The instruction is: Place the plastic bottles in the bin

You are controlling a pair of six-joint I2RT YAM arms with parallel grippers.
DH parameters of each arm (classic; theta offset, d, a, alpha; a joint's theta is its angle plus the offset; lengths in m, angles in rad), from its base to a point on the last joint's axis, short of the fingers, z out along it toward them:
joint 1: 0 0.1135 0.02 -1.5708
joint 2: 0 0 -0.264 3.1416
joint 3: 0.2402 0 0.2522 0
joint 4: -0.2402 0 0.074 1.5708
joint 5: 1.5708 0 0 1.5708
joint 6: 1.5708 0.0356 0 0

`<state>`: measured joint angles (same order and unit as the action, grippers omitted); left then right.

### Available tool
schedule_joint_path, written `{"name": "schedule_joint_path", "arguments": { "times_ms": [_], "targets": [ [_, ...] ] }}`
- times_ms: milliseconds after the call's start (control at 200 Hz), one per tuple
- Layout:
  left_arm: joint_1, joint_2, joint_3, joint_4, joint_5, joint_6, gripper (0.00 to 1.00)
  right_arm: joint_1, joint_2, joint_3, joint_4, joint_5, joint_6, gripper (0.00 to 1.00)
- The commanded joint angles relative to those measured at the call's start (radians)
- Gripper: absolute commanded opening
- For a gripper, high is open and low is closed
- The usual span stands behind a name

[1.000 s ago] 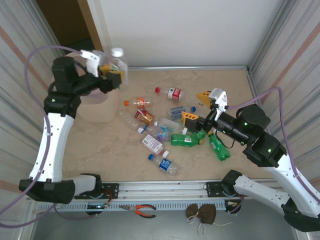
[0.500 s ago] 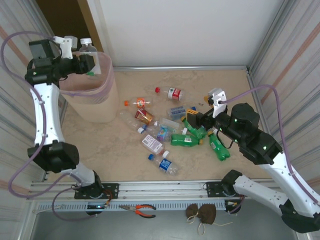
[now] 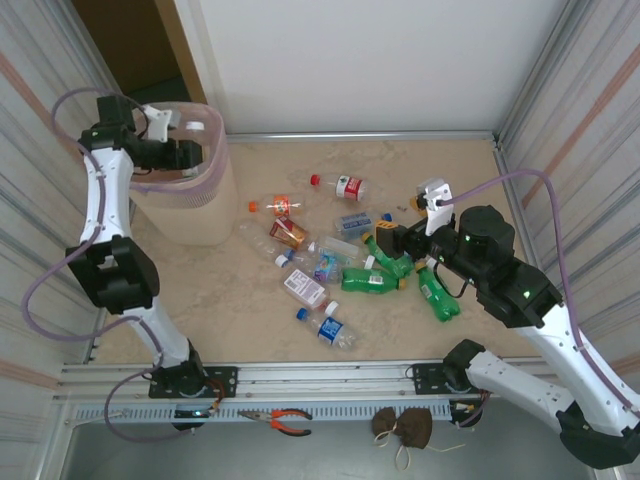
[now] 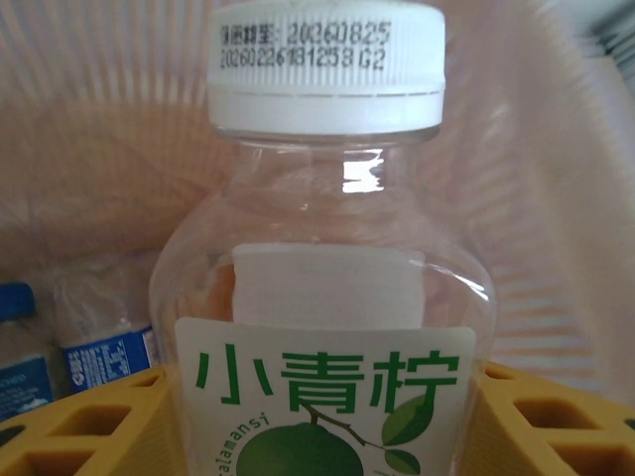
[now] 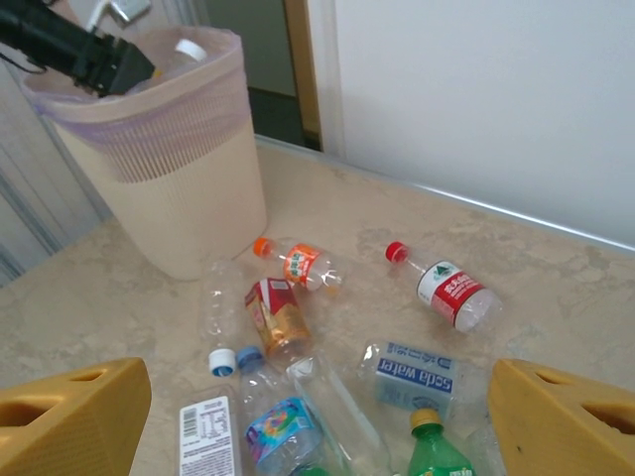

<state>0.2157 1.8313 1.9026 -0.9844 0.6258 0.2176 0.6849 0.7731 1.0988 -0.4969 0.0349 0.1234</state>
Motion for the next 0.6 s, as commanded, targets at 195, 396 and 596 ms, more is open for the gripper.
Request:
{"name": "schedule_joint_path", "arguments": {
  "times_ms": [195,396,596],
  "targets": [
    [-0.057,0.128,-0.039,-0.105,-0.098,0.113,0.45,-0.011,0.018,-0.003,0.006,-0.033,0.024,0.86],
    [-0.07,0.22,-0.034,-0.119,-0.16,0.112,0.45,-0.021,0.018,-0.011,0.006,-0.037,0.027,0.86],
    [-0.079,0.306,-0.041,-0.117,-0.231,0.107,0.47,-0.041,0.023,-0.018,0.006,-0.046,0.032,0.86]
  ]
}}
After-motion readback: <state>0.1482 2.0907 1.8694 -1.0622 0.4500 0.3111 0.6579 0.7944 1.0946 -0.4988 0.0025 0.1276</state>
